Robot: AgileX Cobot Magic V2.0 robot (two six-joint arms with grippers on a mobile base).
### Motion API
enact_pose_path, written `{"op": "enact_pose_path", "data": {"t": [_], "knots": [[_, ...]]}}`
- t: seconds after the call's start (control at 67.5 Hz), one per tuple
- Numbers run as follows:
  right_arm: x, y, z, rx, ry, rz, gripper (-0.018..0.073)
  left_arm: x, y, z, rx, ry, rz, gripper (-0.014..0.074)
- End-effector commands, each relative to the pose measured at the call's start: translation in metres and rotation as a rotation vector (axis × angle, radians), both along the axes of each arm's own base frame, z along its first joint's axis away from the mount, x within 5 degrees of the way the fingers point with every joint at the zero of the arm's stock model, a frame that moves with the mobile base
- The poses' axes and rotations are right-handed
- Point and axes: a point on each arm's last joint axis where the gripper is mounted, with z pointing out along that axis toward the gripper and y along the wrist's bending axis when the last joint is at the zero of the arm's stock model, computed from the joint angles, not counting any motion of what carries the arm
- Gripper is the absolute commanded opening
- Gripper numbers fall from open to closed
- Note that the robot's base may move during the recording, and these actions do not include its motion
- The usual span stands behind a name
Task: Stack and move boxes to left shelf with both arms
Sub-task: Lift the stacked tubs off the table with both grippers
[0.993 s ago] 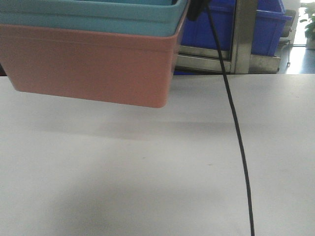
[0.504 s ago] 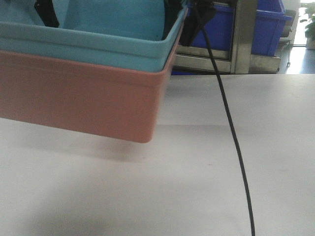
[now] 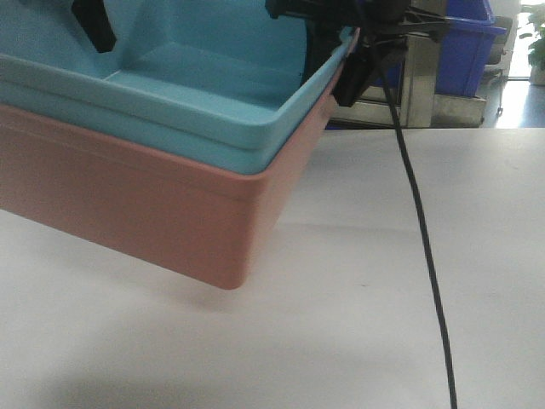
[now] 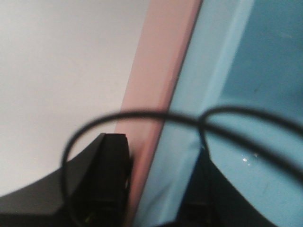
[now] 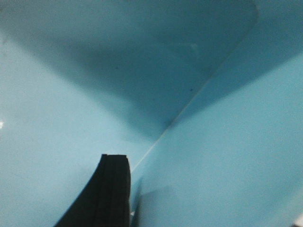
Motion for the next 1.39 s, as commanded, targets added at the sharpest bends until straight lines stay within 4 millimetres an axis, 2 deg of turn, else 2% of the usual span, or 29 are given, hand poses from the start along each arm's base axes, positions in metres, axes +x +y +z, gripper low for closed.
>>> {"op": "enact_pose_path", "data": {"t": [0.0, 0.193, 0.593, 0.845, 1.378], "knots": [[-0.012, -0.002, 0.049, 0.064, -0.244, 0.075, 0.0057, -0.031, -0.019, 0.053, -0.174, -0.115, -0.086, -0.0002], [-0.023, -0.007, 0.056, 0.040, -0.217, 0.104, 0.0057, -0.051, -0.027, 0.058, -0.094, -0.093, -0.151, -0.0002], [-0.025, -0.008, 0.065, 0.039, -0.240, 0.117, 0.0057, -0.082, -0.048, 0.063, -0.041, -0.039, -0.249, -0.0002], [-0.026, -0.007, 0.090, 0.070, -0.289, 0.121, 0.0057, -0.089, -0.060, 0.062, -0.052, -0.025, -0.272, -0.0002], [-0.027, -0.008, 0.090, 0.061, -0.273, 0.126, 0.0057, -0.092, -0.061, 0.059, -0.036, 0.006, -0.286, -0.0003]]}}
